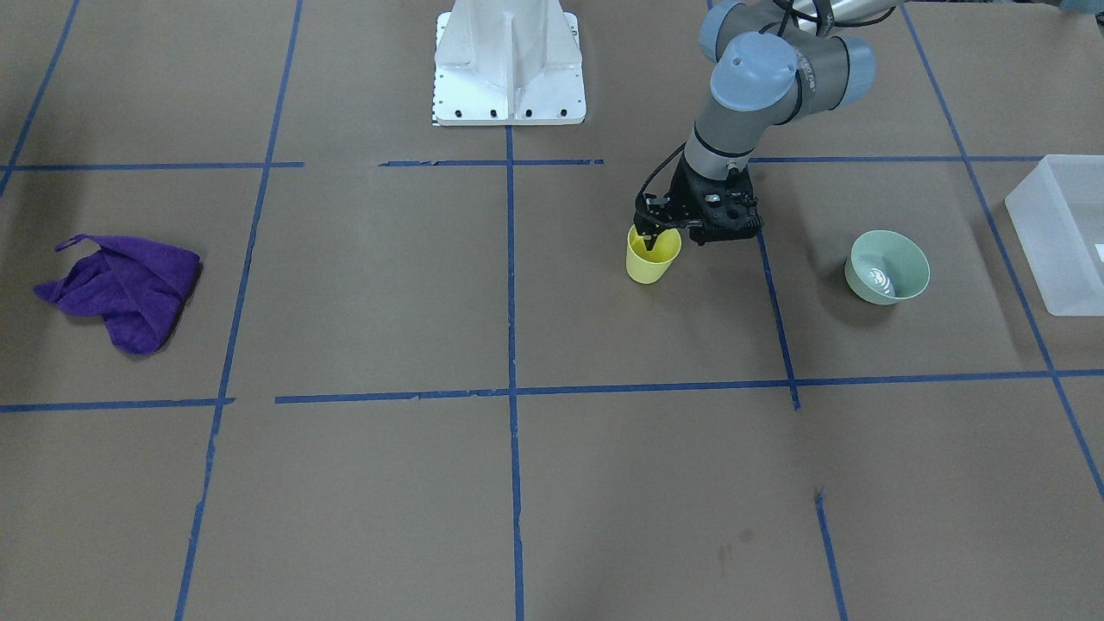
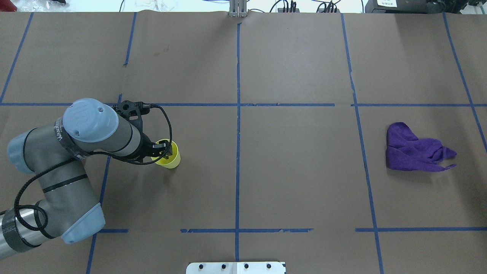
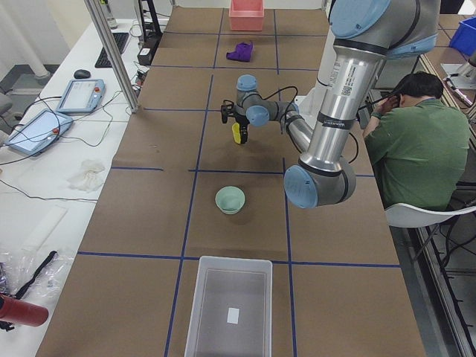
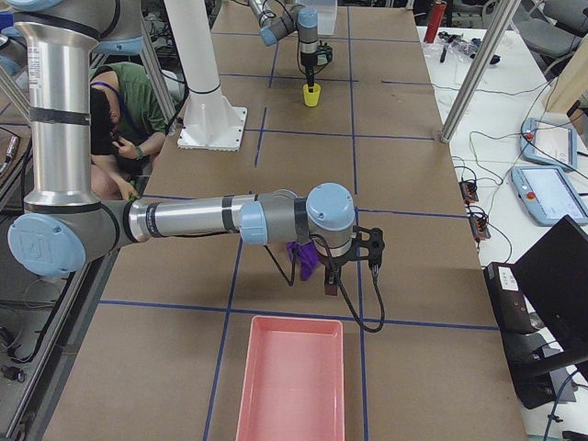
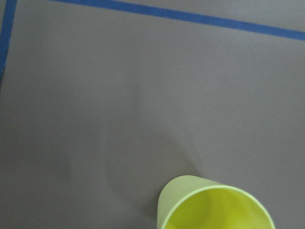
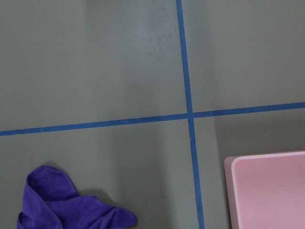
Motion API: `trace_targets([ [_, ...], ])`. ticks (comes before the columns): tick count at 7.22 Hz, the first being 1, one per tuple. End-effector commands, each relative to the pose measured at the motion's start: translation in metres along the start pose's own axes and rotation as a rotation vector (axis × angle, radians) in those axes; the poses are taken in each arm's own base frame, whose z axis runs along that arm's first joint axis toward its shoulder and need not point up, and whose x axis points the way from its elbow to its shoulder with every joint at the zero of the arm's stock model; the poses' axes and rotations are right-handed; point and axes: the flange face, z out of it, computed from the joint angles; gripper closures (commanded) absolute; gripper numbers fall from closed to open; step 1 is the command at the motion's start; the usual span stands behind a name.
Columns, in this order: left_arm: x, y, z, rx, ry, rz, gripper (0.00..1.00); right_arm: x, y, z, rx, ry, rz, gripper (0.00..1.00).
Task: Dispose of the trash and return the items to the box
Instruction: 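Lift the yellow cup with the left gripper while the right grasps the purple cloth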
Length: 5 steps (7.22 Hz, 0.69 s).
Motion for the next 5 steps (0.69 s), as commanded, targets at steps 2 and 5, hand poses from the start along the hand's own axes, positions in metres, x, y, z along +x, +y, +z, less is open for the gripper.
trace_targets([
  [2,0.006,-0.001,-0.023,0.014,0.040,0.010,1.00,-0.021,0.001,0.019,-0.038,0.005,-0.029,0.00],
  [5,-0.001,-0.031,-0.069,0.017,0.099,-0.032,1.00,-0.080,0.008,0.061,-0.053,-0.016,0.041,0.00],
])
